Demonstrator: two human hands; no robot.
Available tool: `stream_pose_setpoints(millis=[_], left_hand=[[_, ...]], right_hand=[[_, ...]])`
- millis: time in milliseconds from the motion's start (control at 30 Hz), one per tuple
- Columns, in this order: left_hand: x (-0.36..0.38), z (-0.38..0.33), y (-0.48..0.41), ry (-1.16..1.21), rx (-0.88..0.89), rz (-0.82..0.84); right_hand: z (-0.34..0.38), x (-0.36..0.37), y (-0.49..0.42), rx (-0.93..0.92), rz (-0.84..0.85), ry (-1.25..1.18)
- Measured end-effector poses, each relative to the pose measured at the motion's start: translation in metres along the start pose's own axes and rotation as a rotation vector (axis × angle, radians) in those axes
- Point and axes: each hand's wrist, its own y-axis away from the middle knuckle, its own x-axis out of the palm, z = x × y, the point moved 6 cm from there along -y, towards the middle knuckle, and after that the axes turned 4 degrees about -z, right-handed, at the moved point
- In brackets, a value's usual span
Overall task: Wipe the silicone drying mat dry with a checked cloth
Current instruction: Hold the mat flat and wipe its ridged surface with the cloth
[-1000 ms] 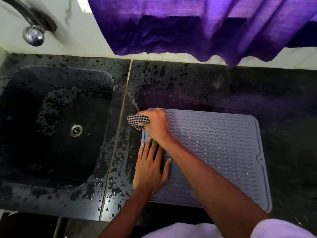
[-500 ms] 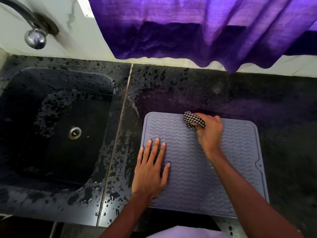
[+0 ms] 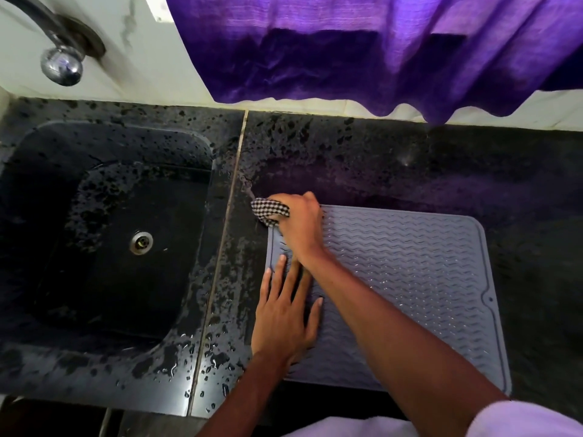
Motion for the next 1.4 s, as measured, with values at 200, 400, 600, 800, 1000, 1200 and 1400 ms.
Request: stream_pose_setpoints(millis=[200, 400, 600, 800, 1000, 1200, 1400], left_hand=[[-0.002, 0.002, 0.002, -0.039, 0.009, -0.034], [-0.001, 0.004, 0.003, -0.006, -0.019, -0.047], [-0.007, 0.002, 0.002, 0.069, -0.011, -0.135], [-0.006, 0.003, 0.003, 0.096, -0.007, -0.169], [-0.005, 0.002, 0.003, 0.082, -0.015, -0.164], [-0.003, 0.003, 0.003, 0.071, -0.008, -0.152], [-0.004, 0.003, 0.004, 0.067, -0.016, -0.134]], right_hand=[[0.034, -0.005, 0.008, -0.067, 0.153, -0.305], [0.015, -0.030, 0.029, -0.292, 0.038, 0.082], [-0.053, -0.055, 0.036, -0.239, 0.067, 0.159], [-0.115, -0.122, 0.048, -0.159, 0.033, 0.195], [-0.192, -0.218, 0.059, -0.007, -0.019, 0.380], [-0.196, -0.248, 0.054, 0.185, 0.003, 0.526], [-0.091, -0.169, 0.047, -0.198, 0.063, 0.283]])
